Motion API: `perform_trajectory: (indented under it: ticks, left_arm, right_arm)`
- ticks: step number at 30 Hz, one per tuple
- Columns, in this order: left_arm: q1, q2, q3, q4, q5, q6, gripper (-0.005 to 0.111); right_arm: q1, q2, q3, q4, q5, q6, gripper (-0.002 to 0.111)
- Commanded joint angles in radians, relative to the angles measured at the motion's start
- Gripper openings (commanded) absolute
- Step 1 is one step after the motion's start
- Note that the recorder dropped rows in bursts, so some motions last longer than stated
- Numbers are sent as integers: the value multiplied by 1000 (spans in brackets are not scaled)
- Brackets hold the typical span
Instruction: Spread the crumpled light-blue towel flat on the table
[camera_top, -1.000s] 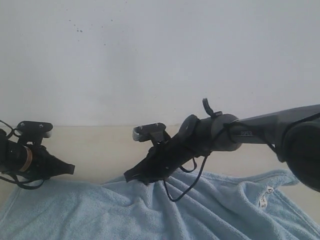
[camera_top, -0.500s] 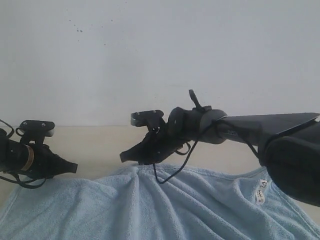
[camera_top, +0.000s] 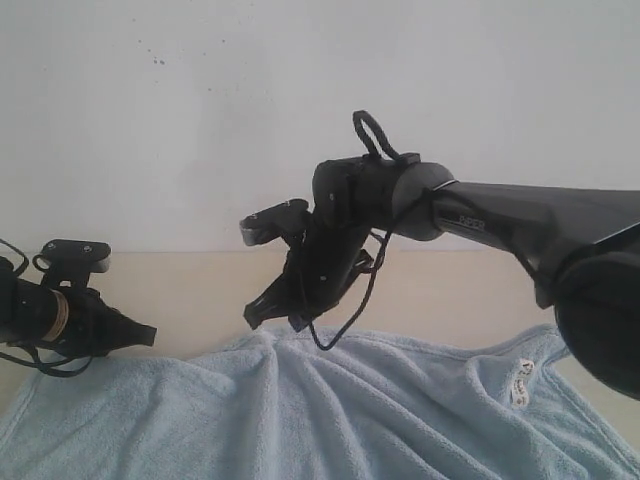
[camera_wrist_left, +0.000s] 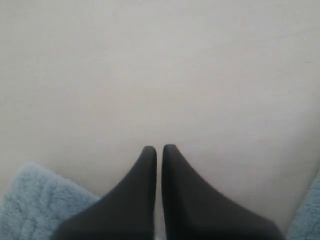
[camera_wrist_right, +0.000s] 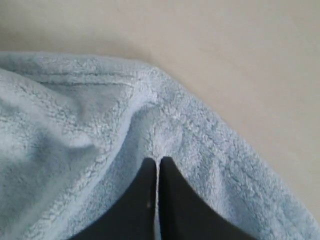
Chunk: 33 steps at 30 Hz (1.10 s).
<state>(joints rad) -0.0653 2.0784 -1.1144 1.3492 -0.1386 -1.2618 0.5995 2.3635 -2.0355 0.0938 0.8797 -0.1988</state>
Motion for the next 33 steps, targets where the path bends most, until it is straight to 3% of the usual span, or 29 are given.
perform_trajectory:
  ticks: [1, 18, 23, 33]
  left_arm:
    - [-5, -14, -2, 4, -4, -1, 4]
    - [-5, -100, -2, 1, -21, -17, 4]
    - [-5, -152, 0, 1, -94, -50, 4]
    - [-5, -296, 84, 22, -74, -57, 4]
  right_arm:
    - [-2, -39, 0, -59, 112, -1, 2]
    - [-2, -145, 44, -150, 174, 38, 2]
    - [-2, -239, 220, -168, 88, 54, 2]
    - [-2, -572, 685, -171, -229, 118, 2]
